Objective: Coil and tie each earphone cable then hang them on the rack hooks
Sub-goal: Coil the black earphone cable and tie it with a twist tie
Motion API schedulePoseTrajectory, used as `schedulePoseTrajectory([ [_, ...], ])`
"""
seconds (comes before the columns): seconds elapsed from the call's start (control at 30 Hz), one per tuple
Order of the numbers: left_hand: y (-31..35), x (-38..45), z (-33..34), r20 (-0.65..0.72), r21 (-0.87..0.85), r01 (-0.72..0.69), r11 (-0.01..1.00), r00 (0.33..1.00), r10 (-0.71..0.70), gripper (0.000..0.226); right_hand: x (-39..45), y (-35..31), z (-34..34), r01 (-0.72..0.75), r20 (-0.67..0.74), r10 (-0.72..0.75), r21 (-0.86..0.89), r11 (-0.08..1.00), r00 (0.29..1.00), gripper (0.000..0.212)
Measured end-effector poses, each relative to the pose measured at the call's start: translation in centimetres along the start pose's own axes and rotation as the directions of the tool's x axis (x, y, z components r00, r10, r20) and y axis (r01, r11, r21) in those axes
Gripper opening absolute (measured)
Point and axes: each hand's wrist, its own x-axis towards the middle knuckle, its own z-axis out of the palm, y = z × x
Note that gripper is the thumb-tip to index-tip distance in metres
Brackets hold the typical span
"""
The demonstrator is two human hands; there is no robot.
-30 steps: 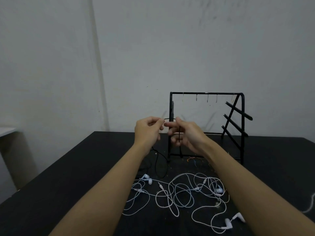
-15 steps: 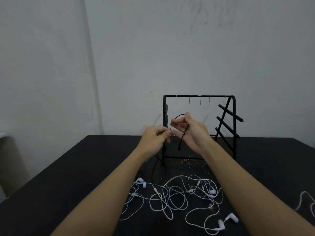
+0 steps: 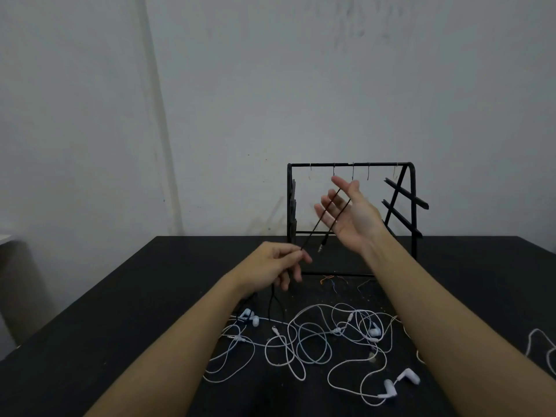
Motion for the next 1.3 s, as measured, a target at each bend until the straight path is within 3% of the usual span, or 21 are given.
schedulePoseTrajectory([
  [0.17,-1.1,-1.4,0.1,0.22,-0.101,0.148,0.984,0.968,-0.123,0.026,0.3,-0.7,-0.6,0.035,-0.026,-0.034,0.051,0.998,0.999,0.036],
  [0.27,-1.2,-1.9,-0.1,0.275,-0.02,0.206,0.978,0.942,-0.193,0.028,0.3,-0.7,-1.0,-0.009,0.028,0.008,0.025,1.0,1.0,0.034],
  [0.43,-0.9,-1.1,-2.3,-0.049,0.247,0.165,0.955,0.986,-0.158,0.023,-0.8,-0.7,-1.5,-0.097,0.174,0.152,-0.287,0.953,0.973,0.034],
  [0.57,0.9,-0.5,-4.3,-0.287,0.388,0.004,0.922,0.951,0.117,0.013,-1.6,-0.3,-1.9,-0.136,0.194,0.283,-0.547,0.826,0.939,0.033],
  [0.67,2.6,0.0,-4.5,-0.332,0.474,-0.109,0.874,0.897,0.292,0.009,-2.2,0.3,-1.7,-0.173,0.203,0.376,-0.632,0.756,0.904,0.033],
  [0.8,3.5,0.6,-4.1,-0.355,0.512,-0.158,0.844,0.856,0.375,0.01,-2.6,0.7,-1.1,-0.177,0.284,0.462,-0.662,0.728,0.84,0.035],
  [0.97,3.4,1.0,-3.8,-0.444,0.506,-0.225,0.833,0.76,0.475,0.008,-2.3,0.6,-1.4,-0.242,0.309,0.525,-0.63,0.737,0.793,0.04],
  [1.07,3.2,1.3,-3.5,-0.409,0.405,-0.173,0.898,0.844,0.347,0.009,-2.5,0.3,-1.4,-0.225,0.364,0.491,-0.574,0.788,0.792,0.037],
  [1.17,3.0,1.2,-2.7,-0.306,0.288,-0.118,0.95,0.929,0.208,0.017,-2.6,0.3,-1.2,-0.194,0.401,0.374,-0.422,0.886,0.837,0.034],
  [1.3,2.0,0.5,-1.0,-0.117,0.081,-0.048,0.996,0.991,0.058,0.016,-1.9,0.1,-1.3,-0.144,0.282,0.241,-0.325,0.935,0.929,0.032],
])
